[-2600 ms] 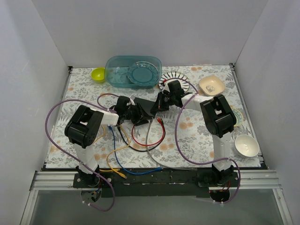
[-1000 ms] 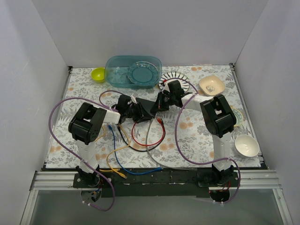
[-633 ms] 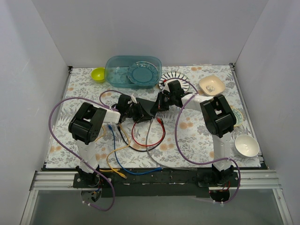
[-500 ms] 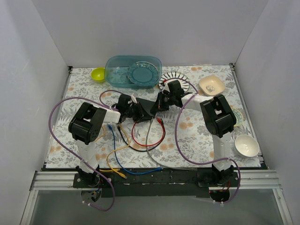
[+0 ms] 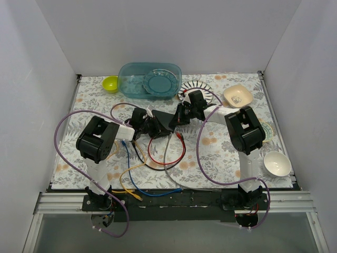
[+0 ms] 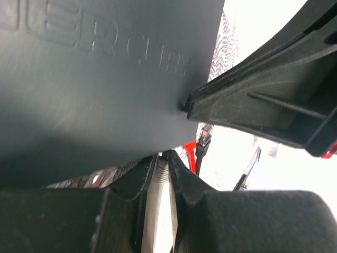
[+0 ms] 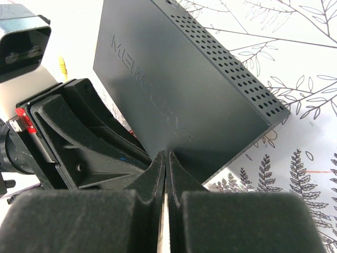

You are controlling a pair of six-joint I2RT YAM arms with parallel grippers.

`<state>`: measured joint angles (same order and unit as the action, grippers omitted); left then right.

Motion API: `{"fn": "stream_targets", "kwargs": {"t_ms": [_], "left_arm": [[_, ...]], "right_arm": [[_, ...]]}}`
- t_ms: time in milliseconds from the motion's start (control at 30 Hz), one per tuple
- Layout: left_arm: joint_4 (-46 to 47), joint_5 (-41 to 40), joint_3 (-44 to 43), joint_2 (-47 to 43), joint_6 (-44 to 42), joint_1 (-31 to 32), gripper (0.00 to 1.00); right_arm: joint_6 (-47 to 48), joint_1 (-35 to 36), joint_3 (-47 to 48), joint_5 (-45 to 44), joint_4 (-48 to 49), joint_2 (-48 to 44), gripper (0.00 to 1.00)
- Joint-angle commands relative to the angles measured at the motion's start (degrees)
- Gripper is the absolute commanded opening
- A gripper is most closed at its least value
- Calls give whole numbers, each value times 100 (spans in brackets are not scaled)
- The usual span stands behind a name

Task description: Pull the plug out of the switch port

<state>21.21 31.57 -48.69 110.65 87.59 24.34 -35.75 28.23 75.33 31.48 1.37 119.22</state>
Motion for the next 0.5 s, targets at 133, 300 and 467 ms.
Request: {"fn": "stream_targets", "kwargs": {"t_ms": [133,300,467], "left_arm": [[-1049,-477,606,-237,-287,54,0],[-1067,-573,606,-386,-32,18,0],[-1259,-591,711,-719,-119,1,0]], "right_arm": [[270,-19,-54,-415,-638,277,4],[270,-19,-45,-406,-629,277,4],[314,-28,-62,-415,-681,225,4]]}}
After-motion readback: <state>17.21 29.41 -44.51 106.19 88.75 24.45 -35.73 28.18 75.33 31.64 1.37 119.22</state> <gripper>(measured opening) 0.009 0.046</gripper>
